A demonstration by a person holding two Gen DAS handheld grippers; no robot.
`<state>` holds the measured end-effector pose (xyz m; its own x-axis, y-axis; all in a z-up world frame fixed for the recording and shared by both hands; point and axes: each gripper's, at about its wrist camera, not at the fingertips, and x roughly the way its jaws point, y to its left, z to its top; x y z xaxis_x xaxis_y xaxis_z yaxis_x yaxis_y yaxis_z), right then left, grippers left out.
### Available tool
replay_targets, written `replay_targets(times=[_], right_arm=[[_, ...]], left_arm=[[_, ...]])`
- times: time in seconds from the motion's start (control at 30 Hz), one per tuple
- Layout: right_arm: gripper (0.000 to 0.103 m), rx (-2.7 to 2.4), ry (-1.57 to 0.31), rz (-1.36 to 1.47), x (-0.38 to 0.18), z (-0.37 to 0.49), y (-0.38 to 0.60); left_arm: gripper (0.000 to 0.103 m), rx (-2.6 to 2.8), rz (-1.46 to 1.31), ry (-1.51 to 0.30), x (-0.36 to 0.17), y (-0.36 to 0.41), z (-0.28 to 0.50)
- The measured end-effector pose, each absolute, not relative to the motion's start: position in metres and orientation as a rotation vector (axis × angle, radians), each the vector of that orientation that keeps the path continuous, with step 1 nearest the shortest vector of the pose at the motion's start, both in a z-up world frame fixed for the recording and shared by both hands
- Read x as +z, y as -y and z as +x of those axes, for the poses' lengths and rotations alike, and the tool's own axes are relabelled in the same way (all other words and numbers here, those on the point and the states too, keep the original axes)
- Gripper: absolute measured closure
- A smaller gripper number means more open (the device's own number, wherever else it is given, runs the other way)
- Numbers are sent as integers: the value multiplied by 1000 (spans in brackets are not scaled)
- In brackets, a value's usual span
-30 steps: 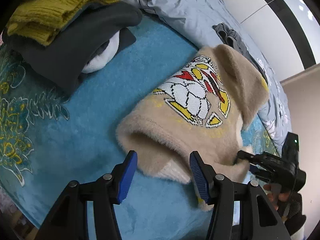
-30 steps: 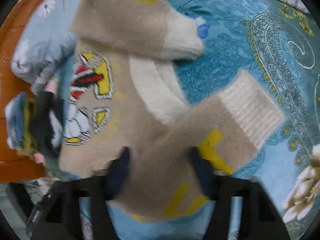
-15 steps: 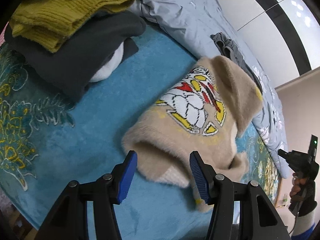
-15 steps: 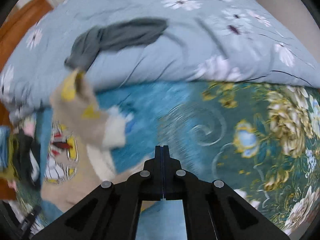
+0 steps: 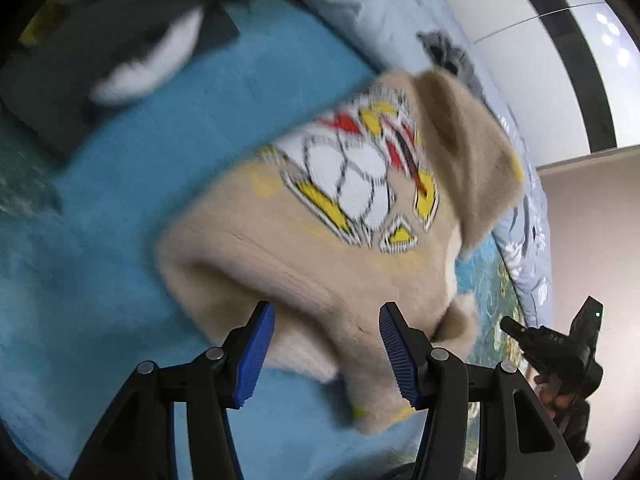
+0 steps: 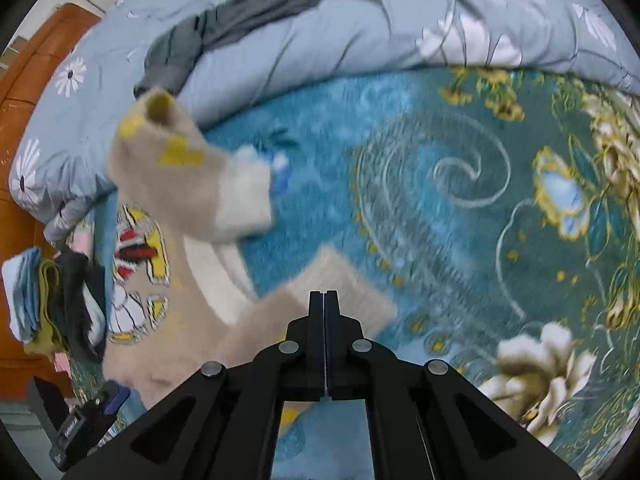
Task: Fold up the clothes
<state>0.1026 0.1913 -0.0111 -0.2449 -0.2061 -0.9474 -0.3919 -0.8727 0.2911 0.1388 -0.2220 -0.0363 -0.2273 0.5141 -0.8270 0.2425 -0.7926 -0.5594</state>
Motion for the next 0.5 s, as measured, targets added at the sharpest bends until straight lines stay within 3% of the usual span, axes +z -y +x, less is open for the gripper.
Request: replay_targets(times=[0.23, 0.37, 0.5], right_arm=[[102, 2258, -734, -1868, -13, 124, -198], [101, 2240, -768, -1843, -11, 135, -214], [101, 2216, -818, -1815, -14, 151, -234]], left_arm=[[47, 2020, -1849, 936, -57, 184, 129], [77, 2064, -1883, 901, -56, 179, 130], [84, 2003, -1790, 967, -36, 176, 133]])
